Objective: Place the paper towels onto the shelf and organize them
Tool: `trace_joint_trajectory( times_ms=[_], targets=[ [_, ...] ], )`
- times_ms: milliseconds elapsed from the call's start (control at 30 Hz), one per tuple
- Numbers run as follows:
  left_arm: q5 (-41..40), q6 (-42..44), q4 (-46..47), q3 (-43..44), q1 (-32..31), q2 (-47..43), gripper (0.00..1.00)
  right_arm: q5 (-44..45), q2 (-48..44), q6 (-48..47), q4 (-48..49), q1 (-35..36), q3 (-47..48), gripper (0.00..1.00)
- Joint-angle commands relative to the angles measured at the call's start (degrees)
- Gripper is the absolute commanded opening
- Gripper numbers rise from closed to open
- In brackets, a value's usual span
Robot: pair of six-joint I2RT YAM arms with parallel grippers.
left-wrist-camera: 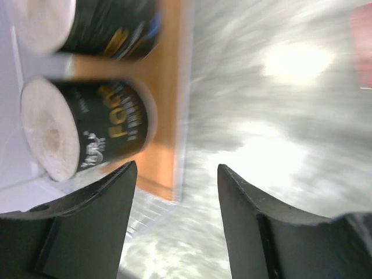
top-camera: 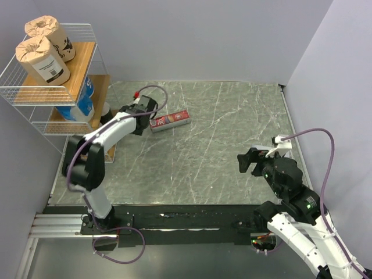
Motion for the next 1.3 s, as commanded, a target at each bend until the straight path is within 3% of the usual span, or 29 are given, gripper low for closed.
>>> trace_joint_trajectory(
  times_ms=[0,100,133,233,367,733,1267],
  targets=[
    [11.5,2.5,7.4,1.3,-7.8,-13.0,0.65,-1.4,2.5,-1.5,2.1,-0.2,0.9,1.00],
    [18.2,2.9,11.8,0.0,-12.4,-20.5,0.69,-1.4,4.1,-1.8,2.8,-0.2,1.8,1.00],
    [23.7,2.9,13.1,-1.8,-13.5,-24.6,0.70,-1.6,4.6,-1.6,2.7,-0.2,2.3,1.00],
    [31.6,2.4,19.9,-7.2,-14.2,-34.0,0.80,-2.7,6.2,-0.8,2.6,-0.1,4.0,1.00],
    [36.2,2.2,25.8,-13.5,-14.3,-44.0,0.98,-3.0,7.4,-0.6,3.0,-0.1,5.9,1.00],
    [36.4,1.0,30.9,-25.4,-14.3,-60.1,0.97,-4.7,7.7,-0.8,8.3,-0.1,8.8,1.00],
    [40.9,2.2,30.4,-24.8,-14.3,-59.9,0.96,-3.4,12.6,-0.7,10.6,-0.2,11.2,1.00]
  ],
)
